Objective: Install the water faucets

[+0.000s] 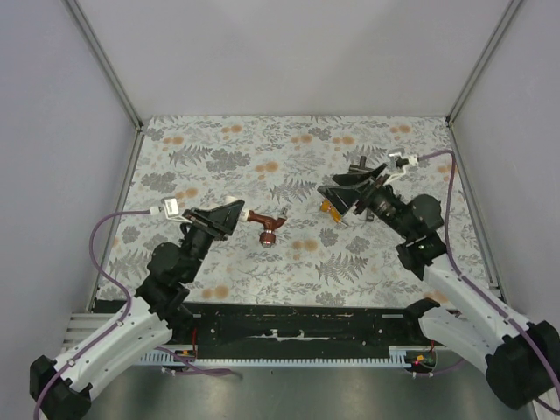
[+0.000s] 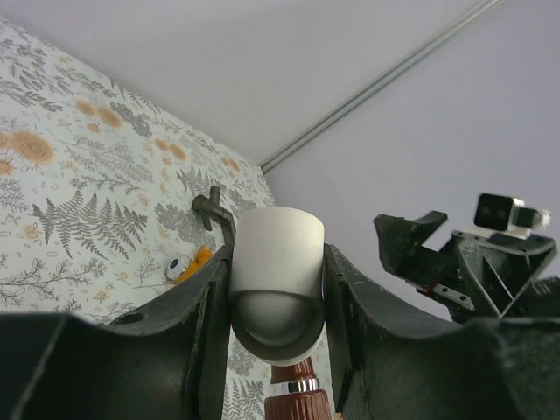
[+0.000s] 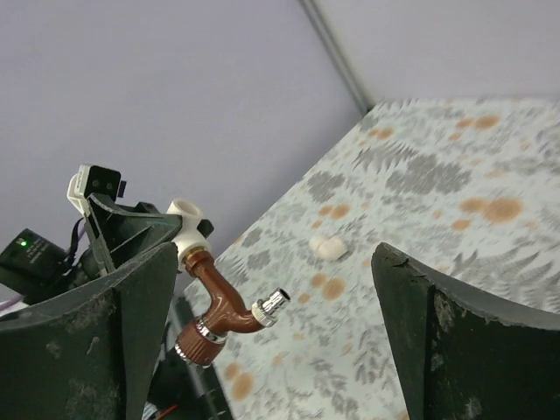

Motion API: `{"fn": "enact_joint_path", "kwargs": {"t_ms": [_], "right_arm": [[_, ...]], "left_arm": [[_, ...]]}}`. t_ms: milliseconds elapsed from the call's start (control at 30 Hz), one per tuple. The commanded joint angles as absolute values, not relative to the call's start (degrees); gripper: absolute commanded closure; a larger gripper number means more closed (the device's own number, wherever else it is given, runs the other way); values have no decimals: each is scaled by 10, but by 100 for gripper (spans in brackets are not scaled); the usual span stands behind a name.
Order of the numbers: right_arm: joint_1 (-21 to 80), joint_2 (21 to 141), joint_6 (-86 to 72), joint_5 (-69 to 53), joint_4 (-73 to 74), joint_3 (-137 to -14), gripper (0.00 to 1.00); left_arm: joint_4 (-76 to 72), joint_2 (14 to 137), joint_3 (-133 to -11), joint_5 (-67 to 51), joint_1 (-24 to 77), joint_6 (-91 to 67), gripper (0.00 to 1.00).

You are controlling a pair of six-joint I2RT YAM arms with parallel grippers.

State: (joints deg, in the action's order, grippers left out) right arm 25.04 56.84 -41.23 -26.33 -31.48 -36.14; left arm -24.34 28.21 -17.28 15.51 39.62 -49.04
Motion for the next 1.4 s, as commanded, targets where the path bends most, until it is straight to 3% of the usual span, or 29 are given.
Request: {"fn": "enact_joint_path", "kwargs": {"t_ms": [0, 233, 400, 567, 767, 1133, 1367], "right_arm": [[250, 522, -314, -170, -438, -287, 2], [250, 547, -237, -333, -437, -307, 3], [276, 555, -79, -394, -359, -336, 2], [378, 529, 124, -351, -202, -365, 2], [433, 521, 247, -301, -117, -392, 2], [478, 574, 322, -238, -106, -441, 5], [510, 613, 330, -207, -124, -456, 16]], "left_arm": [[-229, 284, -214, 193, 394, -547, 98], [-178, 311, -254, 196, 393, -608, 98], [-156, 326, -279, 197, 393, -620, 98], [-150, 346, -301, 187, 392, -636, 98], [-147, 359, -321, 165, 392, -641, 98], [-144, 358, -331, 136, 392, -665, 98], [-160, 366, -330, 118, 392, -682, 98]]}}
